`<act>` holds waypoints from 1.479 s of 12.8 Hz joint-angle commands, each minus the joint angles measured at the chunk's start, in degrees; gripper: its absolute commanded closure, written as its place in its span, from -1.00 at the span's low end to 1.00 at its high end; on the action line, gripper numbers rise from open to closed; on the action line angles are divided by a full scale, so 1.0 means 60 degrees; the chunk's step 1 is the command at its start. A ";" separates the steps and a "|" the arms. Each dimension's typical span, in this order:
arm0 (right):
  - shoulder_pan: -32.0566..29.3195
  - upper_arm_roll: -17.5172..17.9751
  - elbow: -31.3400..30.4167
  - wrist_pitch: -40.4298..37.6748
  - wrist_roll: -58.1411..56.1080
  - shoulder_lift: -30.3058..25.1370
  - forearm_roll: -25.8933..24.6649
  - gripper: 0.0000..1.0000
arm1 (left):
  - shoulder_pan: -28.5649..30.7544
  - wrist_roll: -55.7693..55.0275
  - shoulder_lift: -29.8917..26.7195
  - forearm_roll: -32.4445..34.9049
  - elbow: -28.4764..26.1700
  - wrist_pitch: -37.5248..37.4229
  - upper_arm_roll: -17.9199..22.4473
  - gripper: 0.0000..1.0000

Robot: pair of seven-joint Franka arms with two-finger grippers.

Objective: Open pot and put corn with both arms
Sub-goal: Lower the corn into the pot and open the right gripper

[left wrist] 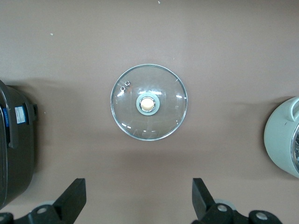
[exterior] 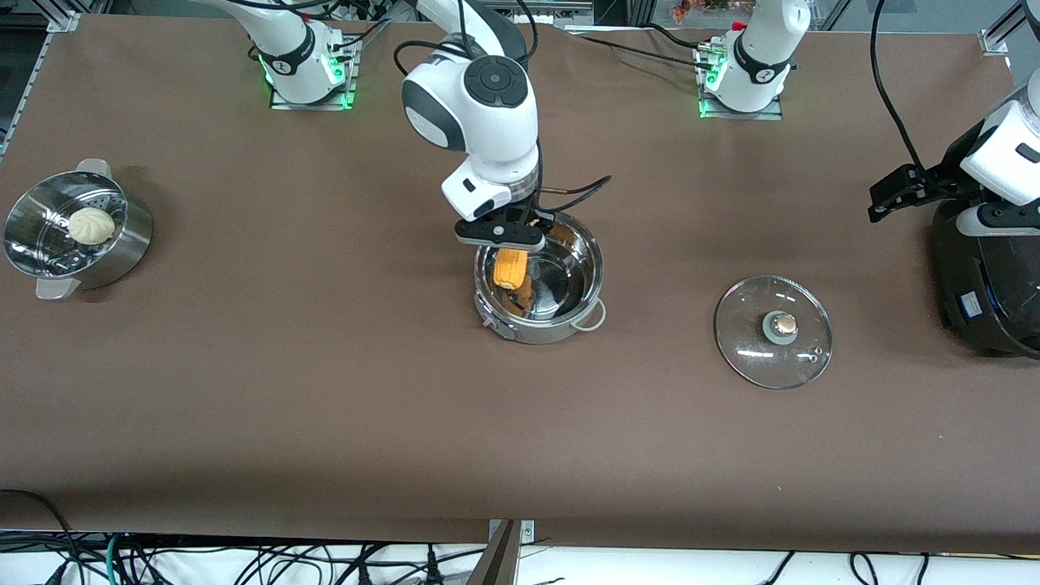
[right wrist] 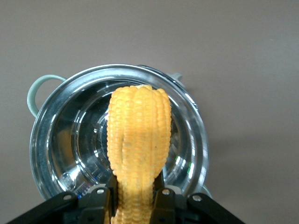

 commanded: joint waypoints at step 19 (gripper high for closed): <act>0.0404 -0.0173 0.0416 0.1653 0.0224 0.1650 -0.1030 -0.85 | 0.0058 -0.0006 -0.0014 -0.0110 0.0130 -0.0387 0.0016 -1.00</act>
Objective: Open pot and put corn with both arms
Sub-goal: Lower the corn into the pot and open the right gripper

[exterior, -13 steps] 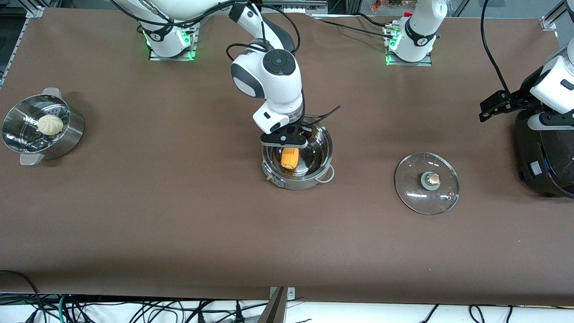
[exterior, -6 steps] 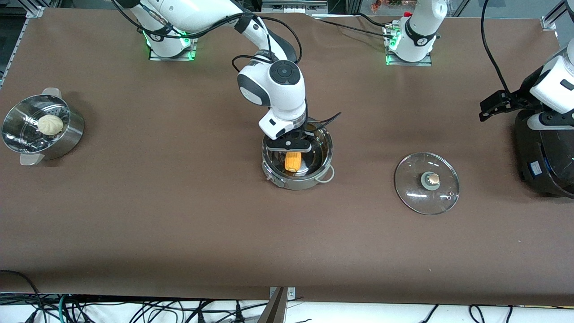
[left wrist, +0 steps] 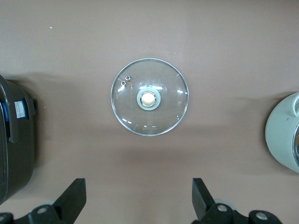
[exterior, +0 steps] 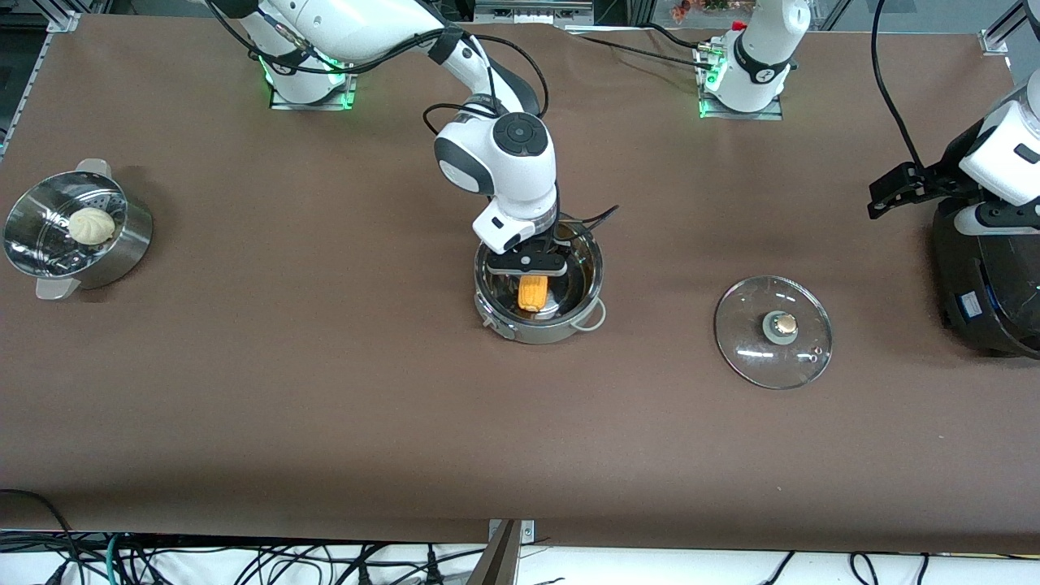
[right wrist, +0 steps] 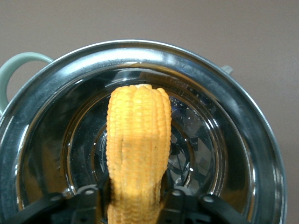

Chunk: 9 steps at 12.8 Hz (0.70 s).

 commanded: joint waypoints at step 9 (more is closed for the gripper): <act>-0.0026 -0.0464 0.0336 -0.1967 -0.0750 -0.1323 -0.0138 -0.99 | 0.0051 -0.0006 -0.0014 -0.0096 0.0132 -0.0180 -0.0001 -1.00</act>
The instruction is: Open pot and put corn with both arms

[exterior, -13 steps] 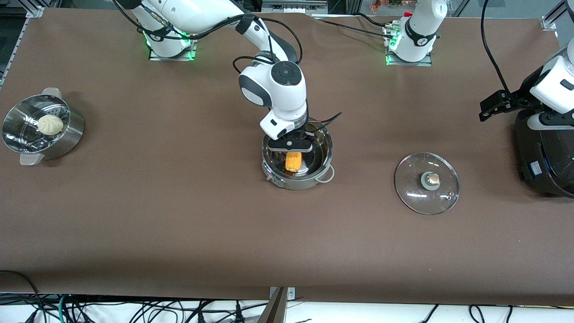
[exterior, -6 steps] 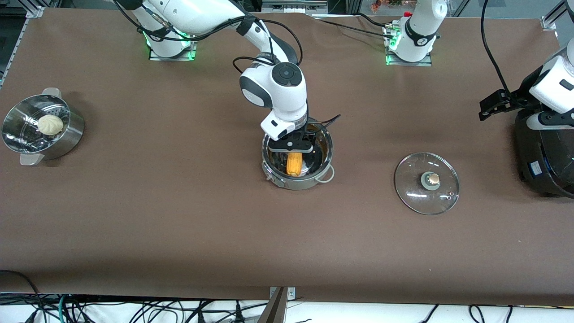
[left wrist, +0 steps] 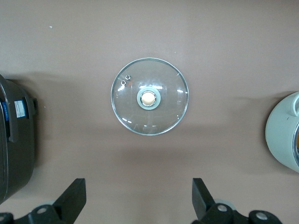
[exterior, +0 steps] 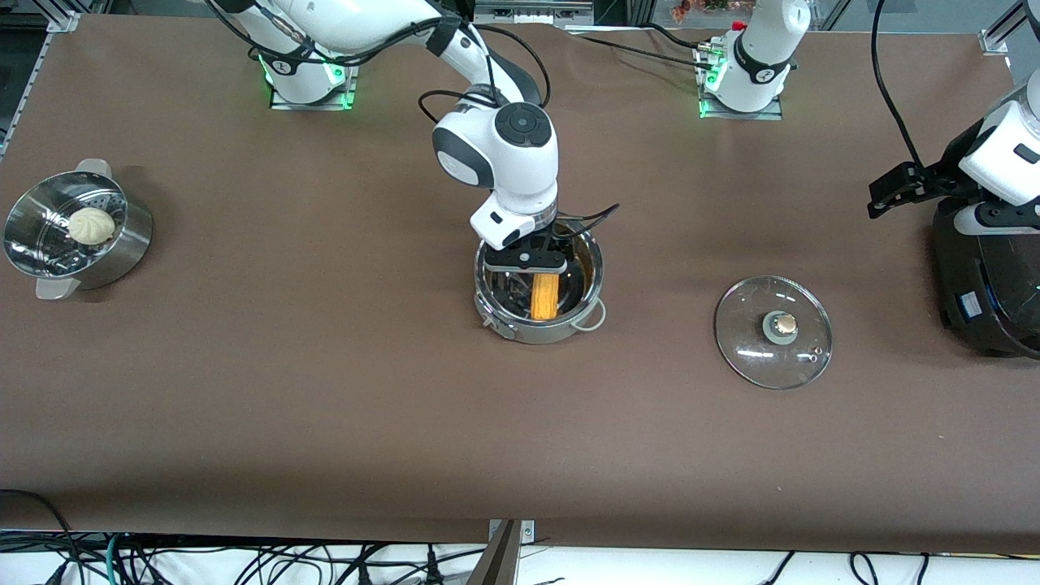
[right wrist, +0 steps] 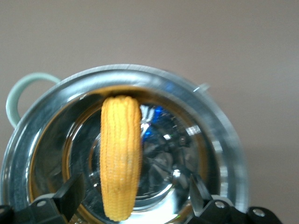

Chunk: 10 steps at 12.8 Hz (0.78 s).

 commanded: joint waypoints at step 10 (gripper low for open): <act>-0.3549 -0.0911 -0.0102 -0.2849 -0.5556 -0.2282 0.1497 -0.99 | 0.0049 0.0008 -0.0014 -0.0096 0.0131 -0.0162 -0.0001 -1.00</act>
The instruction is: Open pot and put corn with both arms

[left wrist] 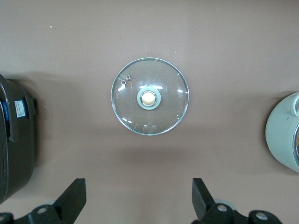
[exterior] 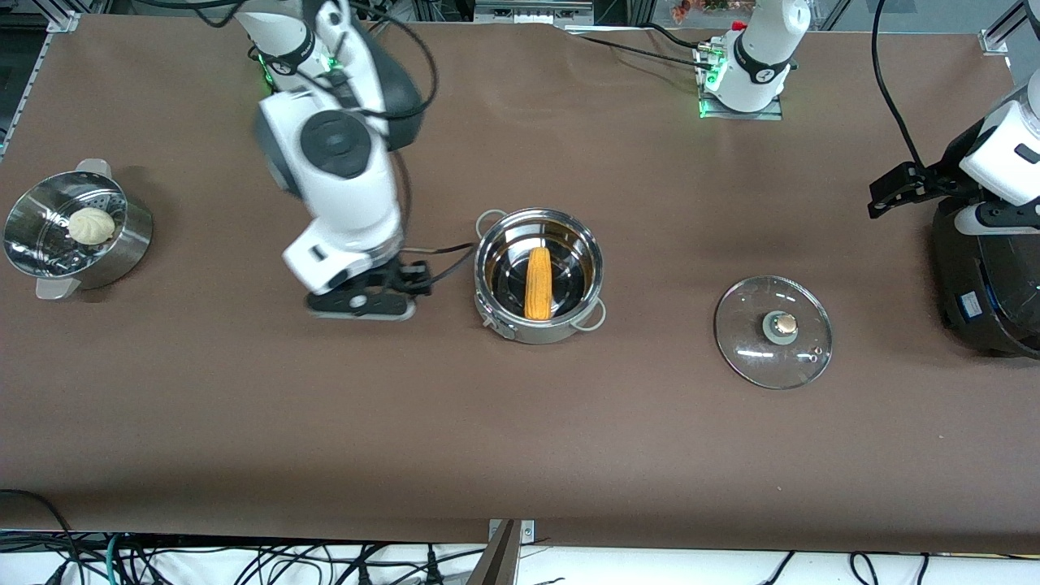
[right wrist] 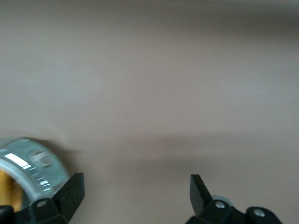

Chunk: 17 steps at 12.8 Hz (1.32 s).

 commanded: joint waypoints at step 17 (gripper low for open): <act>-0.4317 -0.1755 -0.1662 -0.2123 -0.5878 -0.3199 0.4012 -1.00 | 0.0057 0.0008 -0.0014 -0.0096 0.0130 -0.0173 0.0013 -1.00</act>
